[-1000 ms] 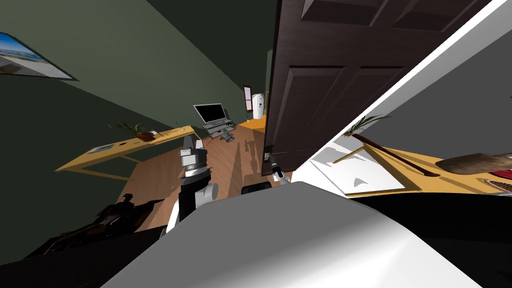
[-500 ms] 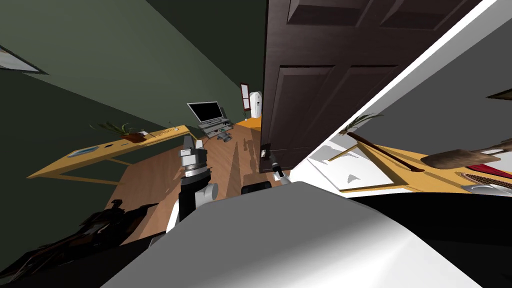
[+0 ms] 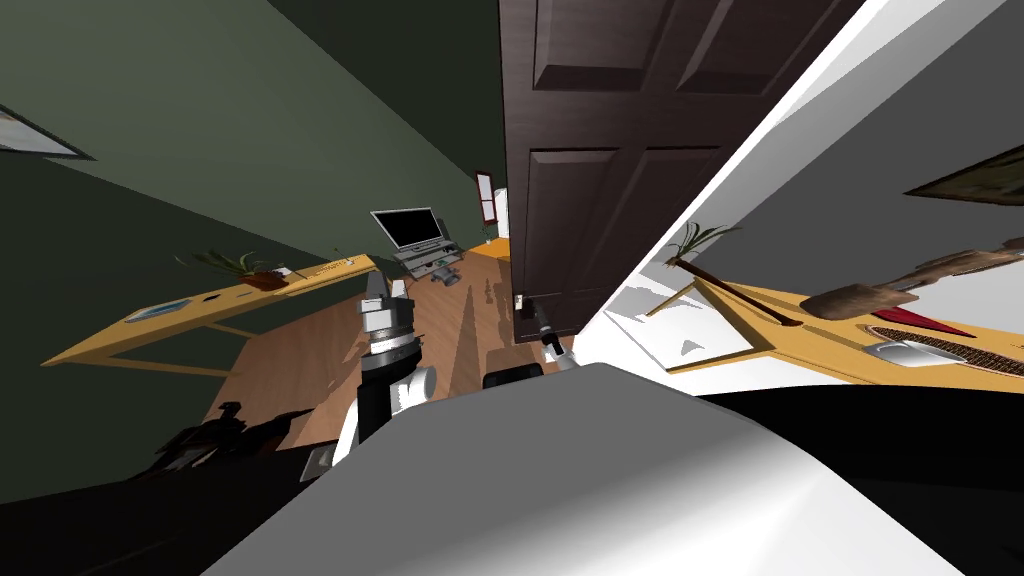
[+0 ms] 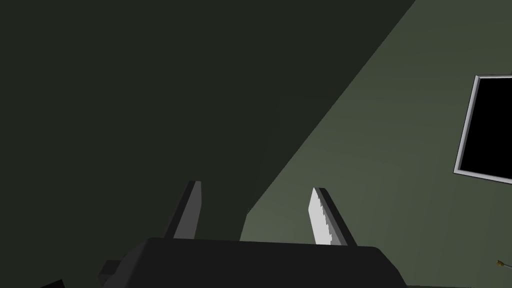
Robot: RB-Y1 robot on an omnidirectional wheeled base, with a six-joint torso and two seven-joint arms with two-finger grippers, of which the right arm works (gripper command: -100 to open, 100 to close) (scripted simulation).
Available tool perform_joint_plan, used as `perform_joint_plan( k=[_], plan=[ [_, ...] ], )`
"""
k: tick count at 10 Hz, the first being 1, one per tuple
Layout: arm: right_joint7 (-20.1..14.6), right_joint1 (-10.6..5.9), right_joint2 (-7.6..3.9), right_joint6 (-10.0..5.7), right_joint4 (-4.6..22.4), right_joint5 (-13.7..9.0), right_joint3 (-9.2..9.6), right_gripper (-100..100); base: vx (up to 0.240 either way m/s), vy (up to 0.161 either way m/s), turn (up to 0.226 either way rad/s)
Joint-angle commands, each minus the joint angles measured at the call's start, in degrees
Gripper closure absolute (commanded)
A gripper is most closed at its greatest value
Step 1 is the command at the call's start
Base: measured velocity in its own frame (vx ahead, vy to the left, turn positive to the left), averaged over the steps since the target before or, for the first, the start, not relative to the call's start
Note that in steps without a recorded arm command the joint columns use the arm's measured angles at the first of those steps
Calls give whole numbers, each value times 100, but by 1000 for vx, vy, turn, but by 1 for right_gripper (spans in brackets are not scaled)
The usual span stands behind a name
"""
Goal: Push the door open
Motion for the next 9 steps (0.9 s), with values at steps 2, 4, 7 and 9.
perform_joint_plan(
  k=[2, 4, 7, 9],
  plan=[
    [128, 10, 109, 35, -48, -209, 205, -100, -94, 8, -41],
    [234, 10, 243, 40, -57, -390, 379, -100, -126, 55, -42],
    [318, 9, 389, 44, -64, -532, 516, -100, -95, 93, -15],
    [315, -19, 302, -8, 19, -514, 484, -100, 6, 14, -7]
  ],
)
